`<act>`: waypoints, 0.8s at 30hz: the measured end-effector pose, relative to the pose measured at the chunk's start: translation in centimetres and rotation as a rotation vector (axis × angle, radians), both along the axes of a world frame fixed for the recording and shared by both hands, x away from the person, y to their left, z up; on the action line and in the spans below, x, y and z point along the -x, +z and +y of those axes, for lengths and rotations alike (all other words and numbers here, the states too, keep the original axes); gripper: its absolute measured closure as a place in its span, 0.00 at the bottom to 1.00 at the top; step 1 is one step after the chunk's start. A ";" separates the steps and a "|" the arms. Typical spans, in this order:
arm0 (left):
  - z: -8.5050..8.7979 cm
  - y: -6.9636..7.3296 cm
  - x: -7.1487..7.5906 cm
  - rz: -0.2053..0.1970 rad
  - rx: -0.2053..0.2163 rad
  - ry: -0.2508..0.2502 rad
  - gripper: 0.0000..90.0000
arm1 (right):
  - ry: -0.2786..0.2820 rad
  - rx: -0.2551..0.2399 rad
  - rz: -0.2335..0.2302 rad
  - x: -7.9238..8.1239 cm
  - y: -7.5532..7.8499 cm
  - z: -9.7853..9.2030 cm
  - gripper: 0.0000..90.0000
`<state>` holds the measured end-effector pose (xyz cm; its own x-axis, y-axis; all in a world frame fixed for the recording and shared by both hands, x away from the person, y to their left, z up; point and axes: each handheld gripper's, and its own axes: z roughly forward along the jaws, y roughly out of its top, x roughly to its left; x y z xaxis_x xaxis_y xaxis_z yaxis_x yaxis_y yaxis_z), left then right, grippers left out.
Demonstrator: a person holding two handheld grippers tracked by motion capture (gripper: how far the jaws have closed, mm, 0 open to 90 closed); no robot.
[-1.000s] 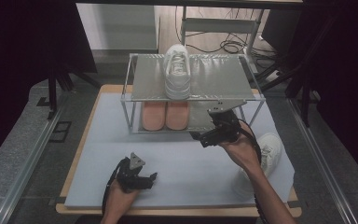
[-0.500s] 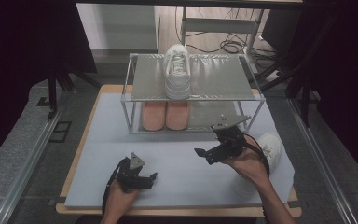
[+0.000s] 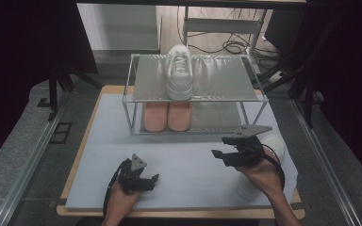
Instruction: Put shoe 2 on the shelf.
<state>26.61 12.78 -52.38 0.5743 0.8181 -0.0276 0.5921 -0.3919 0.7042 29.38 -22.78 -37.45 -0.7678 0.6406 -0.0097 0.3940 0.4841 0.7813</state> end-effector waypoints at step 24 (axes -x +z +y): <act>0.0 0.0 0.0 -0.002 0.000 0.001 0.17 | -0.339 -0.051 -0.014 1.6 -2.3 -12.6 0.98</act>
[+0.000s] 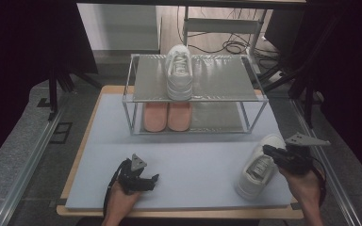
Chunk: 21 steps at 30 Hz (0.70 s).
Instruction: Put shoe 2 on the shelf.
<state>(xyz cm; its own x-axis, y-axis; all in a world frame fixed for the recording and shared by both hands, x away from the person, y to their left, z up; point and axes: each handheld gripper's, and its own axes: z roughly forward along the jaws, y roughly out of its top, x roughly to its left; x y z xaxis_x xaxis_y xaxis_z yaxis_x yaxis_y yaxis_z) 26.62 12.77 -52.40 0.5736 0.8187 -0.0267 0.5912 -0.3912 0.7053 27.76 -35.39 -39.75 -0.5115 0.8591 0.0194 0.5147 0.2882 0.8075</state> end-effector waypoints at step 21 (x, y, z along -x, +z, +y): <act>0.1 0.0 0.0 0.003 -0.004 -0.004 0.17 | -0.282 0.029 0.076 -1.4 -6.6 -6.9 1.00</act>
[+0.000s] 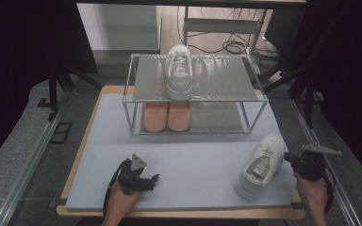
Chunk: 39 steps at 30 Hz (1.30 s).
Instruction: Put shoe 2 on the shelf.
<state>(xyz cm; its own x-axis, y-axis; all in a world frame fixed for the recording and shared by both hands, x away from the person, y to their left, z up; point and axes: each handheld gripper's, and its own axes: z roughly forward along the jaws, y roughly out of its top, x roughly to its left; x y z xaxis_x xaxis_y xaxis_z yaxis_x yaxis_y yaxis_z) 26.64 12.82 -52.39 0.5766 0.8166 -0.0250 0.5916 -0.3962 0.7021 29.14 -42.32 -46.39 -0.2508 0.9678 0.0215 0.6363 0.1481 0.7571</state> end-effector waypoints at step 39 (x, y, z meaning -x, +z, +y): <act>0.0 0.0 0.0 0.002 0.001 0.001 0.17 | 0.047 -0.042 0.043 -0.5 -2.7 2.3 1.00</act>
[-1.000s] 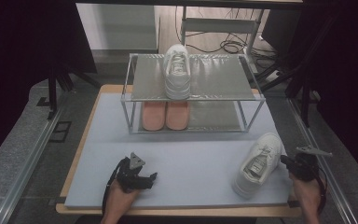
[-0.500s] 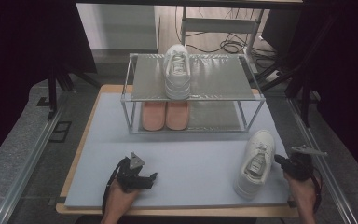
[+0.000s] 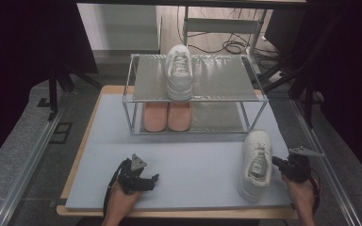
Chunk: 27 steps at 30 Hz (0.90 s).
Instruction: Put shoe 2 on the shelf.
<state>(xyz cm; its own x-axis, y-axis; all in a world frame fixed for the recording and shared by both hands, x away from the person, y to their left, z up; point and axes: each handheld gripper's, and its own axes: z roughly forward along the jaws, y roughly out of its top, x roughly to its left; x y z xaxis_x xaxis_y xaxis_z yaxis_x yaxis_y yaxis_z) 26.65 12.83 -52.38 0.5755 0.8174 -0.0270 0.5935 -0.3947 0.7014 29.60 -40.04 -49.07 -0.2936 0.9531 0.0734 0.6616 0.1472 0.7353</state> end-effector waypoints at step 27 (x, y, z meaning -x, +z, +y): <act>0.0 0.0 0.0 0.000 0.000 0.000 0.17 | -0.014 -0.002 0.014 -2.7 0.3 -0.1 1.00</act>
<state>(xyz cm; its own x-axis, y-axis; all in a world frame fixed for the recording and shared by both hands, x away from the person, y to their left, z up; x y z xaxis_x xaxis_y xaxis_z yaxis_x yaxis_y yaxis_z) 26.65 12.82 -52.38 0.5756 0.8173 -0.0268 0.5937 -0.3951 0.7010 32.33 -40.10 -48.81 -0.2792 0.9569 0.0792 0.6735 0.1364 0.7265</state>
